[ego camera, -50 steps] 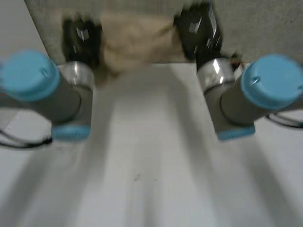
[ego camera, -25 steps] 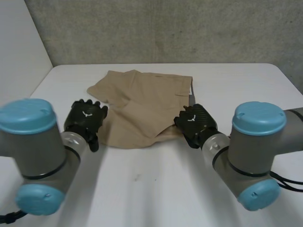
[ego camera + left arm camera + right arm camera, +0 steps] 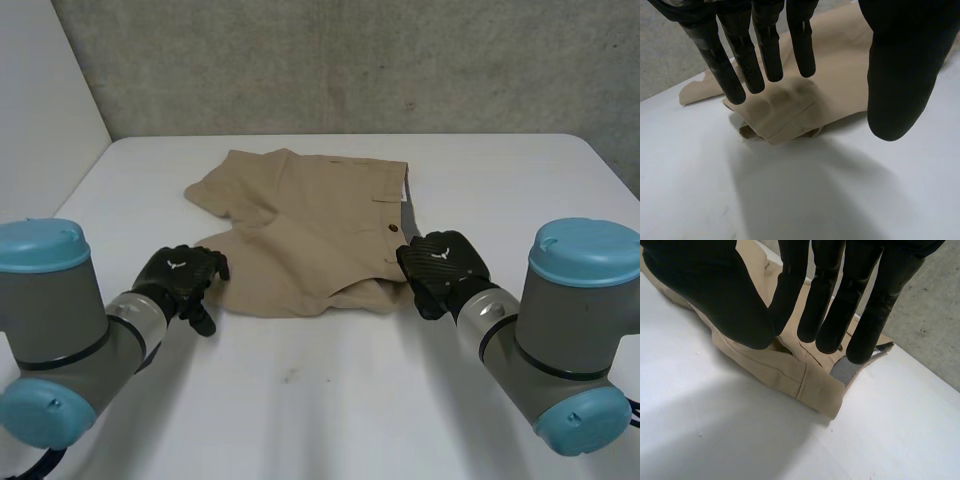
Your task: Fold the shorts.
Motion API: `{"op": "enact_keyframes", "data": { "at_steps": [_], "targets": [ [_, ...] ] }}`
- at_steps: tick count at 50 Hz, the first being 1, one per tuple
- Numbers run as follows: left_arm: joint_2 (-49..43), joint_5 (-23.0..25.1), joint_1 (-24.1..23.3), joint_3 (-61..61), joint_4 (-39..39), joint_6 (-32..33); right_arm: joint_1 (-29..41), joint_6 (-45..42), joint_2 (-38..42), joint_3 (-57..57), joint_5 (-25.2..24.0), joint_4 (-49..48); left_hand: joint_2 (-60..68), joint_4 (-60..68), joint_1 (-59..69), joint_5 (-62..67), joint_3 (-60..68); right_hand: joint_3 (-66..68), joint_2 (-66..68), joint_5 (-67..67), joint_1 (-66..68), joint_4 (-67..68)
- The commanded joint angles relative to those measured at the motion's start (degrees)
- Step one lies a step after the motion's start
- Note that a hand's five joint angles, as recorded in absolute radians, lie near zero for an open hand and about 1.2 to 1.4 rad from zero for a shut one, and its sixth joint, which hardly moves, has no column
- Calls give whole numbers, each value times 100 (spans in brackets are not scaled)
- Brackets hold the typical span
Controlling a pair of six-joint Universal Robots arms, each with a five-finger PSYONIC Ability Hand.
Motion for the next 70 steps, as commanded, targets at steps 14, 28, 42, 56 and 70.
{"op": "enact_keyframes", "data": {
  "at_steps": [14, 28, 42, 56, 70],
  "targets": [
    [-440, 44, 427, 199, 990, 14, -704, 462, 63, -72, -56, -229, 1589, 1563, 1588, 1558, 1593, -3770, -3762, -3744, -2813, -3781],
    [-484, 35, 454, 243, 990, 22, -678, 533, 871, -476, -654, -317, 1405, 1379, 1403, 1373, 1409, -3400, -3392, -3374, -2444, -3411],
    [-563, 26, 471, 252, 999, 40, -678, 480, 1655, -1242, -601, -343, 277, 252, 276, 246, 281, 1455, 1463, 1481, 2412, 1444],
    [-580, 26, 454, 234, 999, 58, -740, 533, 784, -837, -566, -334, 361, 335, 359, 329, 365, 1456, 1464, 1482, 2413, 1445],
    [-783, 35, 419, 261, 1007, 58, -678, 471, 749, -714, -548, -326, 815, 790, 814, 784, 819, 1456, 1464, 1482, 2413, 1445]
  ]
}}
